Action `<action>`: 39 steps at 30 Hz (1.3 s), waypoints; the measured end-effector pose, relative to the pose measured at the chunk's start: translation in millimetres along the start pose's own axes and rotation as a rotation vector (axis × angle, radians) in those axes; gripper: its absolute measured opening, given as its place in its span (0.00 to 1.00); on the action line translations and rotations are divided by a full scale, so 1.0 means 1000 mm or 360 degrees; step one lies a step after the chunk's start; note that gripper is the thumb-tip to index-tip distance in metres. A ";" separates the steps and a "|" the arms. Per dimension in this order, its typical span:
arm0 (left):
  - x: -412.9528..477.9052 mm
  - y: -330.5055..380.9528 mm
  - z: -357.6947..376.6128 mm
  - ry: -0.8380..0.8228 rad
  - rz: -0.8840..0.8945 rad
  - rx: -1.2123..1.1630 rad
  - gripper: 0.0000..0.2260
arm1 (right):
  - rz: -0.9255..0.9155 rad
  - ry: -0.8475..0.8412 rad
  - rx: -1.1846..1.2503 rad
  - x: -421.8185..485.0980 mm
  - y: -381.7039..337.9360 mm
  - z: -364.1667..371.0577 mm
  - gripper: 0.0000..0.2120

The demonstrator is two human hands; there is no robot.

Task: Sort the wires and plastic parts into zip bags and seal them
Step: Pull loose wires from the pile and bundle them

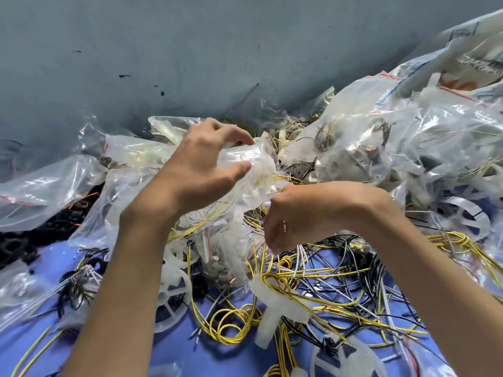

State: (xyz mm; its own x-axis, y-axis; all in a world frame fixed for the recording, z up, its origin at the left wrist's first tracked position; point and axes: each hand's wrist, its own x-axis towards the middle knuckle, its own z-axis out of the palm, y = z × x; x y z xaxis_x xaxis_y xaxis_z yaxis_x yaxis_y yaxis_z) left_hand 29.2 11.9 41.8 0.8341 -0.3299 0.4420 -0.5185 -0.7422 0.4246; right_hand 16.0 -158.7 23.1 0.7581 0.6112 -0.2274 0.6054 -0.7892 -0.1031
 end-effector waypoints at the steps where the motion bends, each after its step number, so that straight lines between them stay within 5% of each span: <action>1: 0.000 0.001 0.002 -0.0026 0.0017 0.0046 0.15 | 0.0037 0.0054 -0.0027 0.003 0.003 0.002 0.07; 4: 0.002 0.005 0.010 -0.0161 0.0034 0.0192 0.21 | 0.0116 0.0146 -0.0050 0.012 0.014 0.008 0.10; 8: 0.002 0.006 0.026 -0.0375 -0.0075 0.0478 0.22 | 0.0168 -0.0114 -0.0021 0.020 0.021 0.019 0.10; 15: 0.005 0.007 0.031 0.0045 -0.0427 0.0468 0.09 | 0.0185 -0.0196 -0.0072 0.023 0.021 0.027 0.08; 19: 0.001 0.009 0.031 0.0032 -0.0479 0.0504 0.03 | 0.0191 -0.0181 -0.0117 0.025 0.019 0.029 0.09; 24: 0.002 0.009 0.027 -0.0016 -0.0458 0.0421 0.07 | 0.0192 -0.0136 -0.0199 0.025 0.017 0.030 0.03; 28: 0.001 0.008 0.026 -0.0046 -0.0450 0.0392 0.06 | 0.0183 -0.0098 -0.0201 0.026 0.015 0.031 0.12; 34: 0.000 0.009 0.020 -0.0102 -0.0426 0.0304 0.08 | 0.0122 -0.0018 -0.0182 0.024 0.017 0.031 0.02; 39: -0.001 0.011 0.012 -0.0068 -0.0374 0.0205 0.09 | 0.0177 0.0087 -0.0068 0.014 0.020 0.016 0.11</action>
State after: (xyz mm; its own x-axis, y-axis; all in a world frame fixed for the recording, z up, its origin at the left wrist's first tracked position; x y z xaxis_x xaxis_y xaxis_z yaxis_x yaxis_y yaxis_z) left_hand 24.9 -2.7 36.8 0.9374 -0.1619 0.3082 -0.2836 -0.8686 0.4063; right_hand 35.4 -167.1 2.6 0.8325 0.5234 -0.1818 0.5258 -0.8497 -0.0386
